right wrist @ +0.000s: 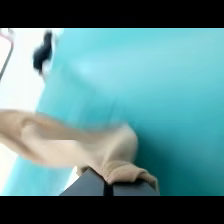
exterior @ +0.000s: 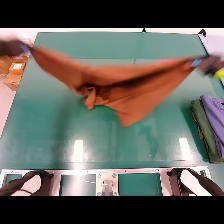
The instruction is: Fold the shirts.
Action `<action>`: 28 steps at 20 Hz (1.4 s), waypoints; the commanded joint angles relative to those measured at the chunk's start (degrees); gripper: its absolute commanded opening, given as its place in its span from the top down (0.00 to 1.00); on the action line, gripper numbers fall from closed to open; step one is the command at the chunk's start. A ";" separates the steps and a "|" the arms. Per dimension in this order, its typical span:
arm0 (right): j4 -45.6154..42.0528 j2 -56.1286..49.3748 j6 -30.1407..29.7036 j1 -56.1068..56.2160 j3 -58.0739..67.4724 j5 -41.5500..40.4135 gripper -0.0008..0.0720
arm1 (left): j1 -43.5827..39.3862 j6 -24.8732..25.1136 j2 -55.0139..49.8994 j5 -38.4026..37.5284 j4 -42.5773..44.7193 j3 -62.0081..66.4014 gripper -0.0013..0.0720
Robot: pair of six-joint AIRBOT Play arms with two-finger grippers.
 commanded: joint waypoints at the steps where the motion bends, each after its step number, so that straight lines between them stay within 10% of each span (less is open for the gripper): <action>1: 0.09 4.72 4.98 -6.60 21.49 0.26 0.97 | 0.04 -0.46 9.79 7.76 -3.78 17.20 0.95; 8: -0.66 10.14 7.93 -13.42 40.72 -0.72 0.97 | 0.04 -3.41 15.85 9.35 -0.79 29.55 0.95; 16: -3.10 6.03 7.63 -8.68 24.26 -0.61 0.97 | 0.04 -6.34 12.94 6.91 9.27 13.99 0.95; 22: -6.03 -10.21 3.34 3.89 -2.36 -13.38 0.97 | 0.02 5.01 -6.86 5.60 -7.48 -8.11 0.95; 28: -1.92 -42.18 2.34 7.13 1.64 -15.96 0.97 | 0.02 7.61 -36.61 11.56 -14.12 -9.86 0.95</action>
